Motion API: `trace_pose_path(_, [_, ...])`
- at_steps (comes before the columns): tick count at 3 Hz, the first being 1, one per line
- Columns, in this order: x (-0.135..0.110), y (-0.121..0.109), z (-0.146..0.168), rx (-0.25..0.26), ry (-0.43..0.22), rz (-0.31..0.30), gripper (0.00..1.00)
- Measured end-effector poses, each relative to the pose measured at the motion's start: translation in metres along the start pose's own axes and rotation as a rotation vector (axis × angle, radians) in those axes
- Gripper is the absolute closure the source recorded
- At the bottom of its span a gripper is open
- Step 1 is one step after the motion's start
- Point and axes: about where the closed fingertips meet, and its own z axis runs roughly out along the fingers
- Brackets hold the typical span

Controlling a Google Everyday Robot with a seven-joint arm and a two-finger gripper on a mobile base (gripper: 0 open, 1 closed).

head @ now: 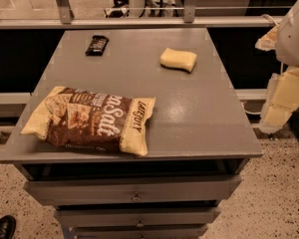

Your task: Pick sponge

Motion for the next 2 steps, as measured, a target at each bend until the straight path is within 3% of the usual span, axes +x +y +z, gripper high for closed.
trace_pose_path(1, [-0.001,-0.003,0.000,0.014,-0.007,-0.003,0.00])
trace_pose_path(2, [-0.002,-0.030,0.013,0.056,-0.047,-0.001,0.00])
